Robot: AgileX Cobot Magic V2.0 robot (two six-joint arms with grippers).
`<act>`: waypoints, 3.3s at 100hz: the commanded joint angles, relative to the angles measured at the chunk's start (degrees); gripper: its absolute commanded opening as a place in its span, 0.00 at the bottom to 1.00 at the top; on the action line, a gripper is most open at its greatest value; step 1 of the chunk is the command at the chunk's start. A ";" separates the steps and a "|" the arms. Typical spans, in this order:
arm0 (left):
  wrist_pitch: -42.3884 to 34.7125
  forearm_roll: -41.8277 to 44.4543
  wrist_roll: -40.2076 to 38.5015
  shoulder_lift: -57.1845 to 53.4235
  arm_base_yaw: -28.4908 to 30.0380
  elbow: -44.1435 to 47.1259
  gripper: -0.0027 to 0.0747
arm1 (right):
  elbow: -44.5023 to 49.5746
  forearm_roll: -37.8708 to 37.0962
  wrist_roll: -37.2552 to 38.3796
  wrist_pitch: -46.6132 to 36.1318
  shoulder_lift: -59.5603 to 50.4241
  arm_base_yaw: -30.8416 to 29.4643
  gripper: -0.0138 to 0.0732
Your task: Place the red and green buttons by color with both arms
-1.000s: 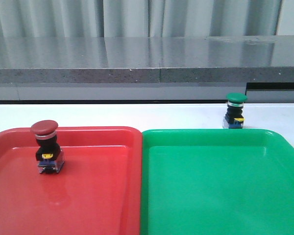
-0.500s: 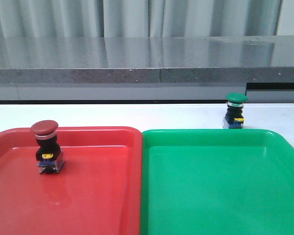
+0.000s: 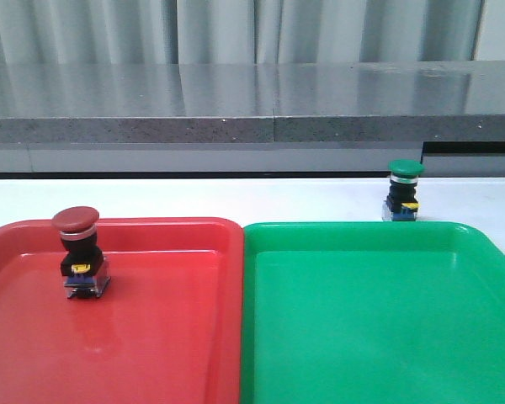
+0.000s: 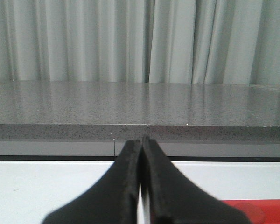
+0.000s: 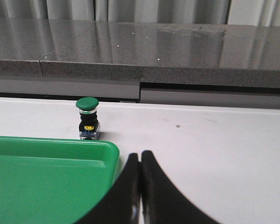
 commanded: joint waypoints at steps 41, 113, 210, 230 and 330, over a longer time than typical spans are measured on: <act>-4.37 -0.51 -0.22 -1.77 0.31 2.32 0.01 | -0.79 -0.09 0.01 -4.76 -1.22 -0.54 0.03; -4.37 -0.51 -0.22 -1.77 0.31 2.32 0.01 | -20.88 3.42 0.01 8.29 8.97 -0.54 0.03; -4.37 -0.51 -0.22 -1.77 0.31 2.32 0.01 | -49.32 3.79 -0.04 33.34 47.82 -0.54 0.52; -4.37 -0.51 -0.22 -1.77 0.31 2.32 0.01 | -49.32 7.66 -0.30 32.83 47.87 -0.54 0.85; -4.37 -0.51 -0.22 -1.77 0.31 2.32 0.01 | -78.49 11.37 -3.16 29.51 92.31 7.03 0.85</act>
